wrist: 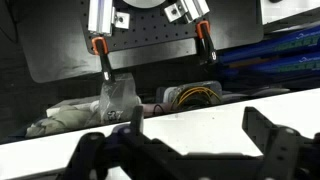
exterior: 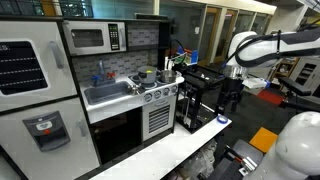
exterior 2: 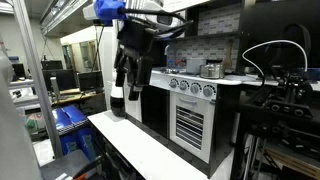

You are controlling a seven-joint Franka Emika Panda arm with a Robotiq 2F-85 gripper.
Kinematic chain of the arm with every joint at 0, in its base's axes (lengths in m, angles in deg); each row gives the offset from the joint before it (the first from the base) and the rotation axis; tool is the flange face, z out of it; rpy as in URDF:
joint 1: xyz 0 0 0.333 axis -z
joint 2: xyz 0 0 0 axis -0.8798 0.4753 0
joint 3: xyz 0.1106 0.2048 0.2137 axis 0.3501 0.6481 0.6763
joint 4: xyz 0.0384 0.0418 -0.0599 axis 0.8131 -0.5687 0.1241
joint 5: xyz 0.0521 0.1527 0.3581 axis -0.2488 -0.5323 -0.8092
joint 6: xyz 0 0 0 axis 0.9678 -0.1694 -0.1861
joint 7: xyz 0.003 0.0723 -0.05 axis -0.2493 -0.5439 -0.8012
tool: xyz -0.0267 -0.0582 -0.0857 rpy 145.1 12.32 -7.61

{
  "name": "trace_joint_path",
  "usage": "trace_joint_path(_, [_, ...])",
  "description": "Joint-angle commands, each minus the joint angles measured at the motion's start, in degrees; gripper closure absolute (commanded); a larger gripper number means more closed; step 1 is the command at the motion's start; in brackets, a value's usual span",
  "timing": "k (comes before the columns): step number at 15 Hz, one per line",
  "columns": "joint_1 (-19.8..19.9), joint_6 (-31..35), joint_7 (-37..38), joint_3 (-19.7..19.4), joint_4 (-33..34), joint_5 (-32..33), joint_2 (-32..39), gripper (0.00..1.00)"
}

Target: Put the lid on the small pot

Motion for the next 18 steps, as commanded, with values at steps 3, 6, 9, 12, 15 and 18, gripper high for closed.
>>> trace_joint_path(3, [1.1,-0.2,-0.7,1.0,0.1,-0.6,0.2,0.00])
trace_joint_path(6, [1.1,-0.2,-0.7,1.0,0.1,-0.6,0.2,0.00])
trace_joint_path(9, [1.4,1.3,-0.7,1.9,0.2,1.3,0.9,0.00])
trace_joint_path(12, [1.3,4.1,-1.7,1.3,4.7,2.8,5.8,0.00])
trace_joint_path(15, [-0.2,10.8,-5.1,1.2,9.1,5.3,9.1,0.00])
trace_joint_path(18, [-1.8,18.3,-6.3,2.5,13.9,6.1,14.6,0.00])
